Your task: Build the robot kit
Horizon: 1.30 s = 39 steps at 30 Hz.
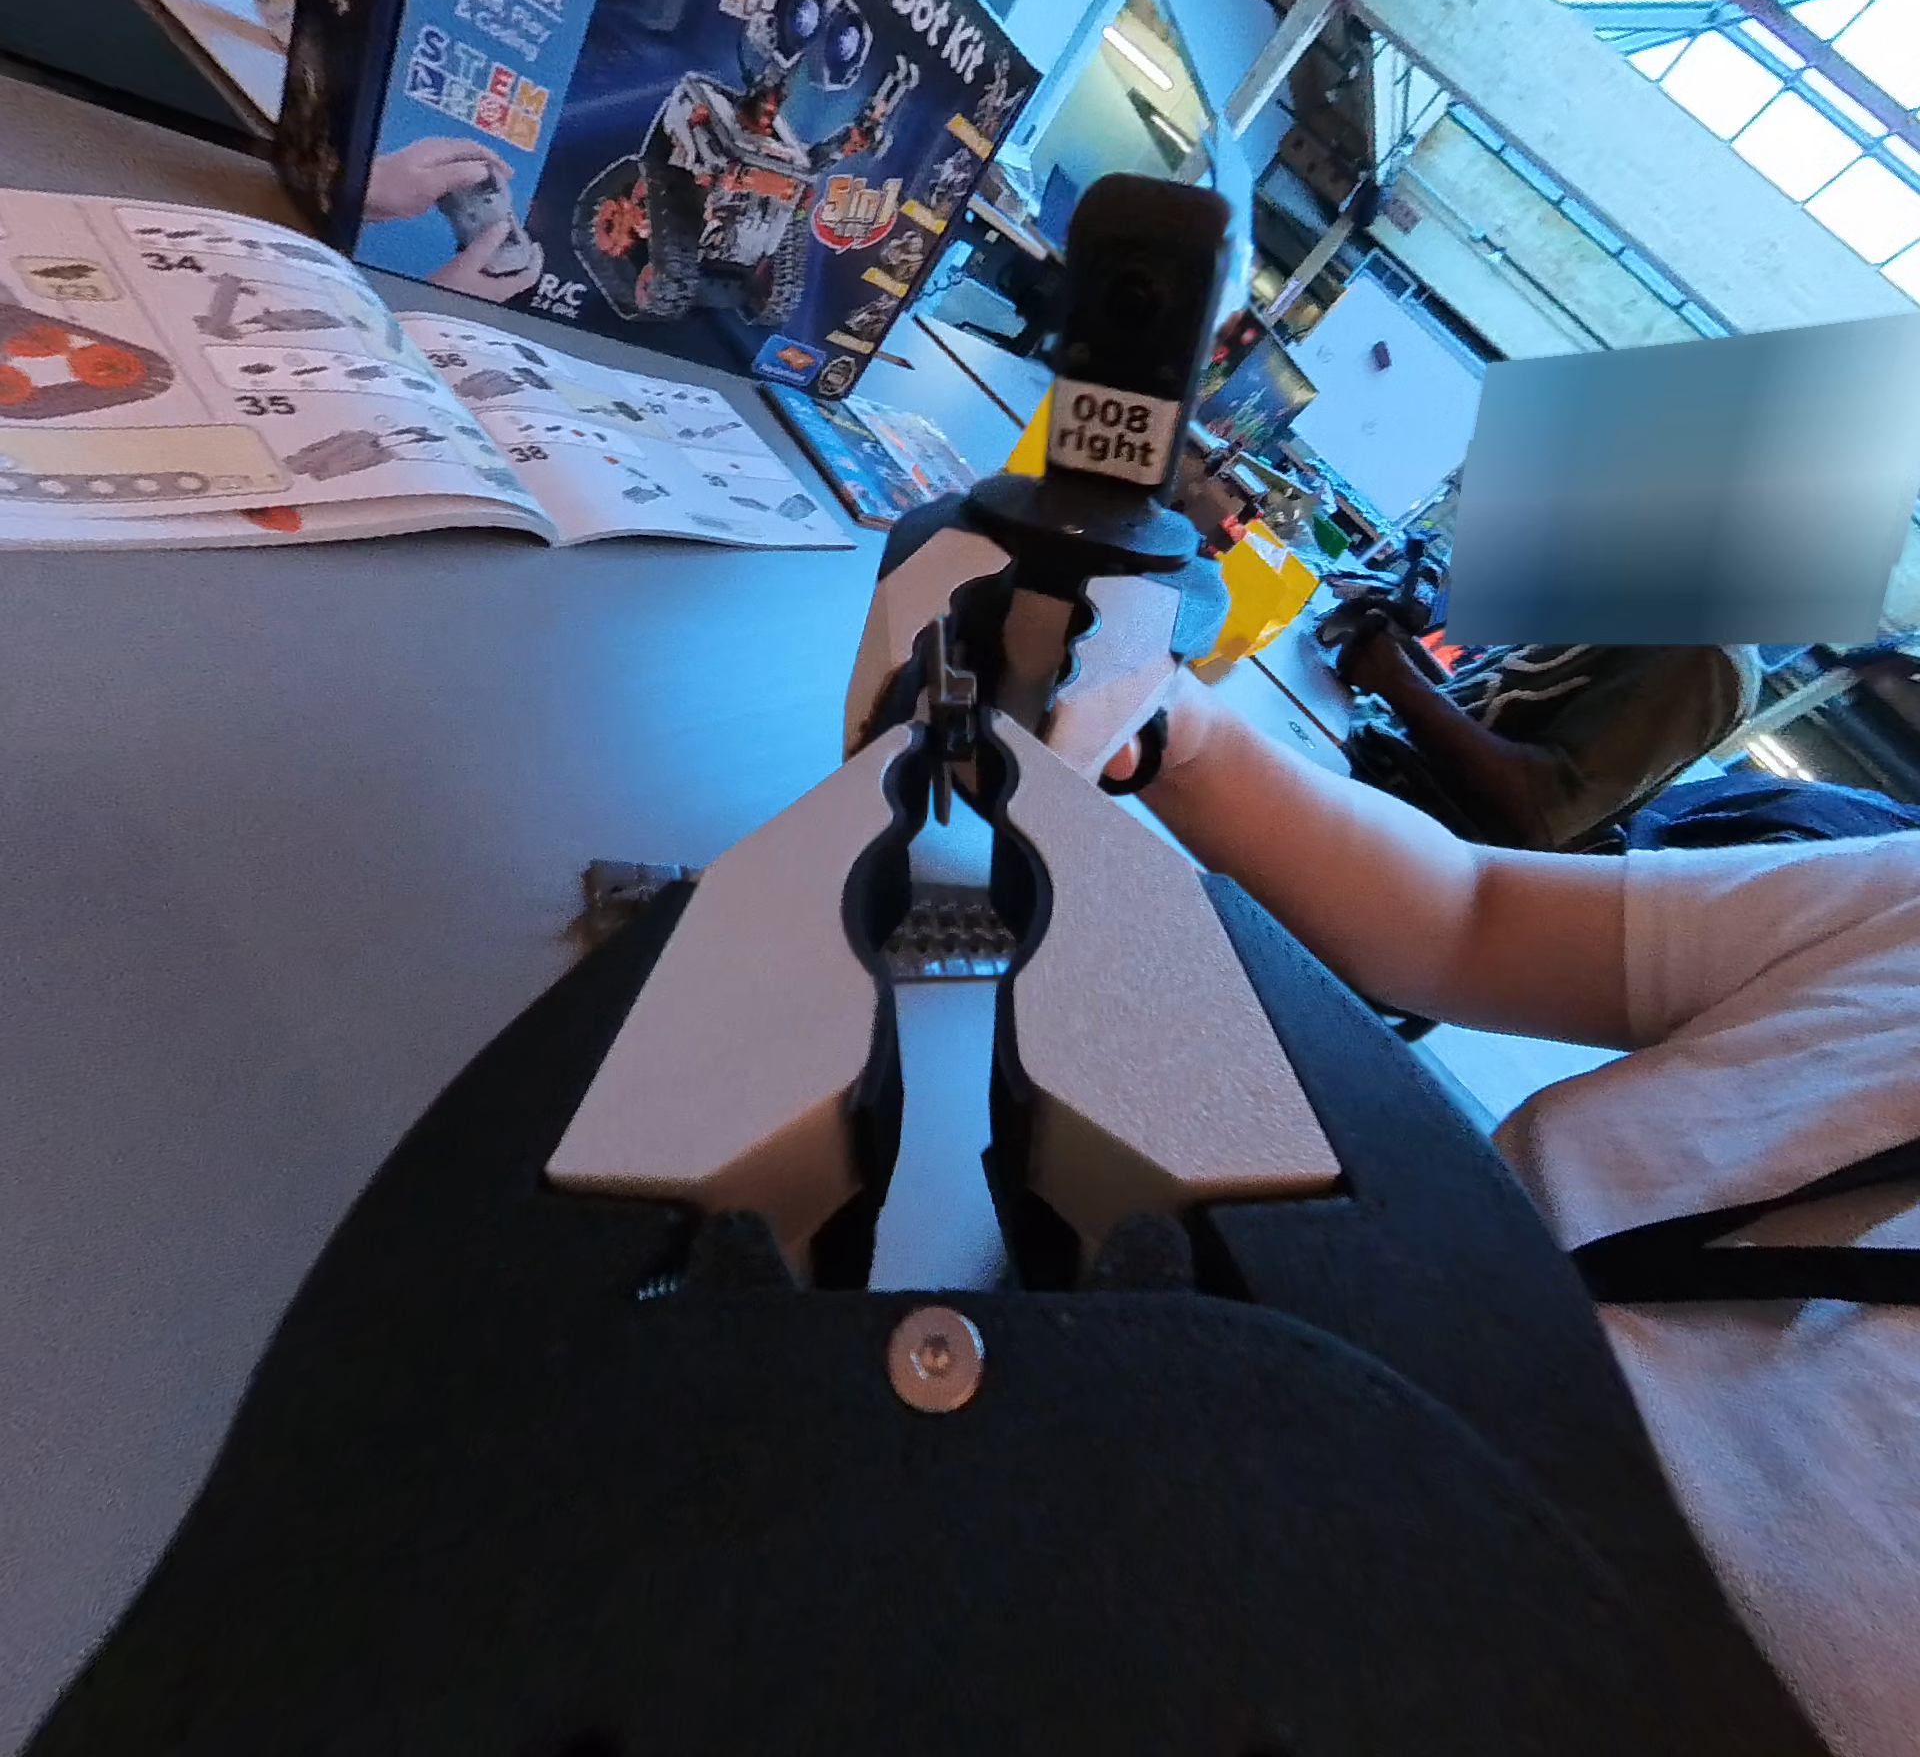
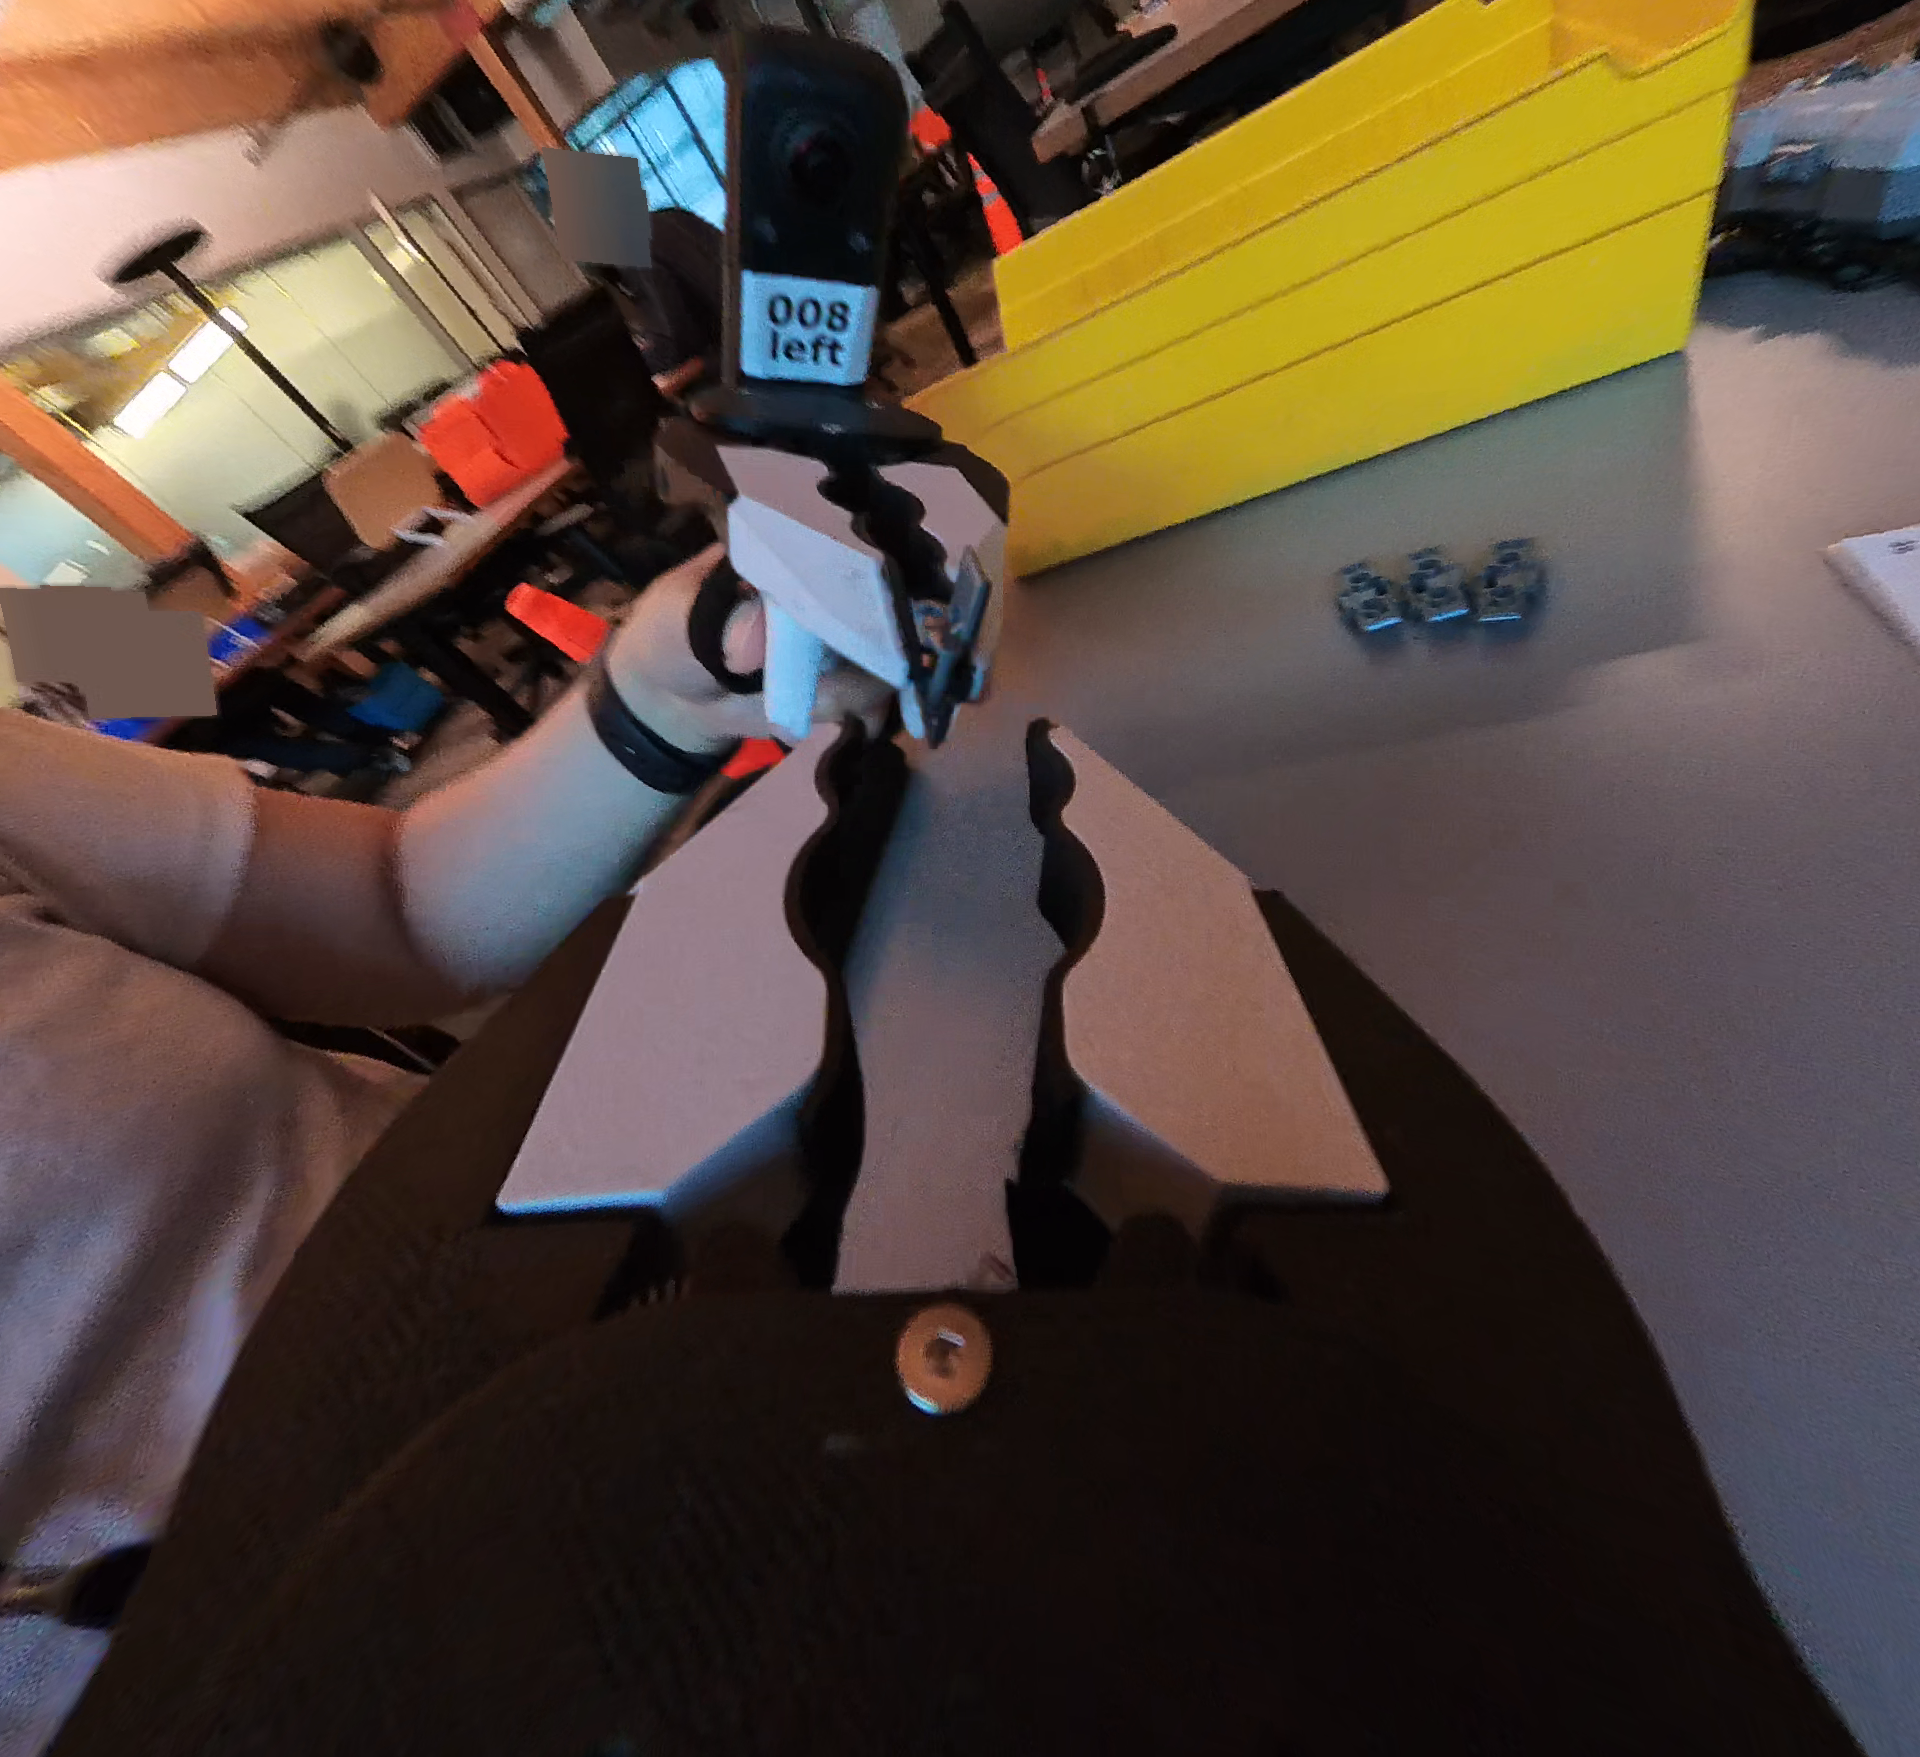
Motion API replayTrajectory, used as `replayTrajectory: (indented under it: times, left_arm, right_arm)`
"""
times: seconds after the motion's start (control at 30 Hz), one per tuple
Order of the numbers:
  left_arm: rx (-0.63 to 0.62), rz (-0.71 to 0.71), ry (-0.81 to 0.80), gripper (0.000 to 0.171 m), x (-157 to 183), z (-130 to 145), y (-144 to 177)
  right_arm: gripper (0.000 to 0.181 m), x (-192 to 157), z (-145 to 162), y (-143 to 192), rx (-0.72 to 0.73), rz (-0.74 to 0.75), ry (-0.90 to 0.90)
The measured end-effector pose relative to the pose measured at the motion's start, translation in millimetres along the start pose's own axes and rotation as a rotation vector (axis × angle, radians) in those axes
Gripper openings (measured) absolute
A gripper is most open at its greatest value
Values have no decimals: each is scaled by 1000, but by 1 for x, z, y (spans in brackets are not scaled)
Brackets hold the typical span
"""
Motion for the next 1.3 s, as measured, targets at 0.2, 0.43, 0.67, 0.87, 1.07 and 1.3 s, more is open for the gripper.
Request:
replayTrajectory:
  times: [0.2, 0.43, 0.67, 0.87, 1.07, 1.3]
  left_arm:
    - [-58, -285, 82, 6, -30, 14, 22]
    - [-173, -374, 129, 6, -42, 31, 24]
    - [-204, -293, 192, 6, -48, 34, 18]
    - [-214, -287, 235, 6, -57, 34, 16]
    - [-255, -229, 259, 6, -55, 35, 12]
    - [-272, -116, 331, 6, -51, 37, 15]
  right_arm:
    - [41, 31, 24, 5, -336, 517, 87]
    - [29, 36, 48, -25, -493, 695, 76]
    - [28, 43, 45, -30, -473, 704, 73]
    - [13, 43, 43, -36, -487, 657, 95]
    - [13, 31, 39, -38, -440, 557, 238]
    - [13, 18, 29, -35, -358, 538, 364]
Point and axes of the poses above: each gripper's, where its closed fingertips meet, y back along the fingers, z out of its underside, x = y × z across the jaws, the point moved 5 cm from there along y, back along the fingers, and after that the axes turned 10 degrees about -x, right-handed, at the moved point
